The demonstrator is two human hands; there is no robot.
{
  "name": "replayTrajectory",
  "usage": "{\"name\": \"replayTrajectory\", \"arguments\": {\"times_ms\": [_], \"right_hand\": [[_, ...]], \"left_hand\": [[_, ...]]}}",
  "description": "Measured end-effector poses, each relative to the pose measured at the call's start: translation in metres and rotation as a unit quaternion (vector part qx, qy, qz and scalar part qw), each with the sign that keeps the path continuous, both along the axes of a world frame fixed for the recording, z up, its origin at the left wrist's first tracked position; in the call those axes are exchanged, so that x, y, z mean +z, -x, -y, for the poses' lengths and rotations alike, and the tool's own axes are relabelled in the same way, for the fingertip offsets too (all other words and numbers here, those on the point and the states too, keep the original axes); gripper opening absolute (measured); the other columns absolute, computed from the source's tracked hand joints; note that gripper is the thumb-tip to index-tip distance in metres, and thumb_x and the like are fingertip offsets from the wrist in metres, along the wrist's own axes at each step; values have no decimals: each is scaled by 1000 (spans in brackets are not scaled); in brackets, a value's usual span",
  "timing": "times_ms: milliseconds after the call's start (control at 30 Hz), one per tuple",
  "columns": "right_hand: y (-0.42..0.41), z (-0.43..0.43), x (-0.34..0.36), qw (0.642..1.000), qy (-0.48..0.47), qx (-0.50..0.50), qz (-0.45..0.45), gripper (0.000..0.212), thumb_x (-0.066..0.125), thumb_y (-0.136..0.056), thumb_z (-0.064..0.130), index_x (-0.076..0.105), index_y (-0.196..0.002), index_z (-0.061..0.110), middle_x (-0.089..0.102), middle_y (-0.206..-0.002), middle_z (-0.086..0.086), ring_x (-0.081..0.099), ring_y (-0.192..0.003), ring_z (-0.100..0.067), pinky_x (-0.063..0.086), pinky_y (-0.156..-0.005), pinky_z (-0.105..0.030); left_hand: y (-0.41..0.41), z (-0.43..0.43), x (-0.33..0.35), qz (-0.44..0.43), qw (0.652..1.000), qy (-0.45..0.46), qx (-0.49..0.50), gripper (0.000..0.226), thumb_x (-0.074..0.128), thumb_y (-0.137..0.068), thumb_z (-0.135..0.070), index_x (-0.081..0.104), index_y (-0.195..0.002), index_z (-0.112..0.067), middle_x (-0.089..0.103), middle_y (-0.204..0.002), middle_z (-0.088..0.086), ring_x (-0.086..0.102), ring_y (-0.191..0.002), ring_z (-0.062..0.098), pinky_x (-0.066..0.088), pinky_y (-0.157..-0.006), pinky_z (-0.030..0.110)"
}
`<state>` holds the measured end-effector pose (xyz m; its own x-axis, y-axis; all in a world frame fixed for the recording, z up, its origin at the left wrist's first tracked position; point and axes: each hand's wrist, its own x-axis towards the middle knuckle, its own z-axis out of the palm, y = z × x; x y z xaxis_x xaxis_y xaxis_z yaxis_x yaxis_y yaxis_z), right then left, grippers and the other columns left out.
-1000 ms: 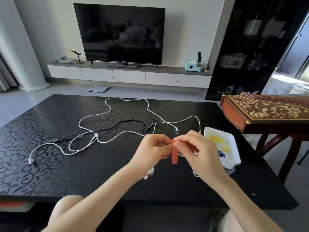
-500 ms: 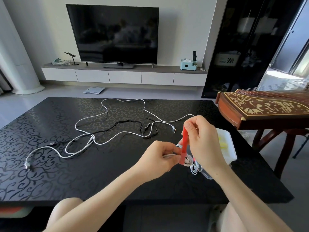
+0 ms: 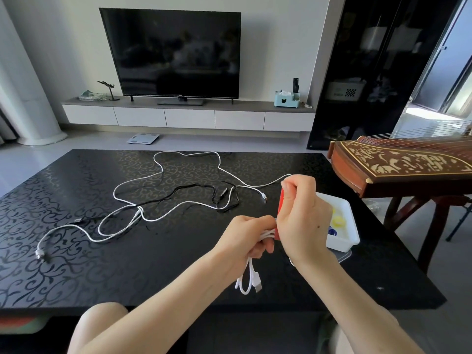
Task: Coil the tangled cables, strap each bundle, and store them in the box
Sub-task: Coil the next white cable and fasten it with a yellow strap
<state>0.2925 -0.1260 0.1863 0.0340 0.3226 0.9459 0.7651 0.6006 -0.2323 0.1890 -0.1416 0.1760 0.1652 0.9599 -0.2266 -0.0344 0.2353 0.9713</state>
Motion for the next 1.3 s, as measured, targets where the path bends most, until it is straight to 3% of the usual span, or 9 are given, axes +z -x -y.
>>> {"name": "replayTrajectory", "arguments": {"times_ms": [100,300,467,600,733,933,1033,1100,1300], "right_hand": [[-6,-1,4,999,-24,38,3,17,31,-101,23,40,-94,11,54,-51,-7,47,-34,-21,34,-31,-26],[-7,-6,-5,994,71,45,-64,24,44,-95,14,55,-86,-5,53,-58,-3,44,-43,-12,31,-44,-18],[-12,-14,-11,973,180,49,-134,15,43,-98,14,51,-89,6,45,-66,15,45,-55,0,37,-55,-8],[-17,-20,-8,952,259,50,-155,15,43,-99,18,45,-84,15,48,-70,12,47,-64,-1,36,-58,-9],[-22,-27,-10,924,349,49,-148,21,44,-98,18,46,-78,14,49,-70,9,47,-65,-6,36,-55,-11],[-26,-27,2,890,438,66,-111,19,45,-98,20,53,-85,9,51,-70,5,53,-69,-15,42,-58,-25],[-21,-8,13,939,309,114,-99,18,46,-98,18,50,-83,9,53,-67,6,60,-65,-21,50,-57,-38],[-19,9,15,964,229,125,-43,17,46,-97,19,49,-83,12,51,-63,12,56,-58,-12,46,-52,-32],[-20,33,-15,979,131,143,56,22,43,-94,21,56,-83,6,62,-65,2,59,-53,-15,48,-46,-33]], "left_hand": [[0,-3,6,9,999,38,-36,46,52,-84,-8,59,-39,-14,53,-43,3,25,-36,10,18,-37,19],[0,0,6,-16,992,94,-85,31,48,-85,-5,59,-56,-5,50,-47,3,27,-33,6,20,-36,17],[2,8,0,-128,989,-54,-49,17,53,-87,-9,63,-74,-2,49,-49,-2,31,-42,9,26,-42,17],[4,19,-7,-263,928,-257,-58,35,46,-98,-25,57,-73,-3,44,-52,-10,35,-48,7,33,-53,25],[11,23,-5,-351,846,-392,-88,28,46,-99,-26,61,-83,-9,47,-60,-9,44,-61,13,36,-60,28],[13,29,-12,-406,784,-462,-82,33,44,-96,-31,65,-87,-8,57,-66,-5,49,-61,14,37,-61,24],[8,26,-19,-403,819,-407,-31,30,44,-99,-26,61,-78,-13,54,-62,-7,44,-59,11,34,-57,18],[6,21,-20,-403,850,-339,-10,32,42,-99,-27,52,-69,-22,57,-63,-3,46,-59,11,39,-58,26],[1,6,-15,-323,923,-208,-5,46,45,-96,-23,41,-50,-24,39,-39,-10,34,-38,5,23,-40,16]]}}
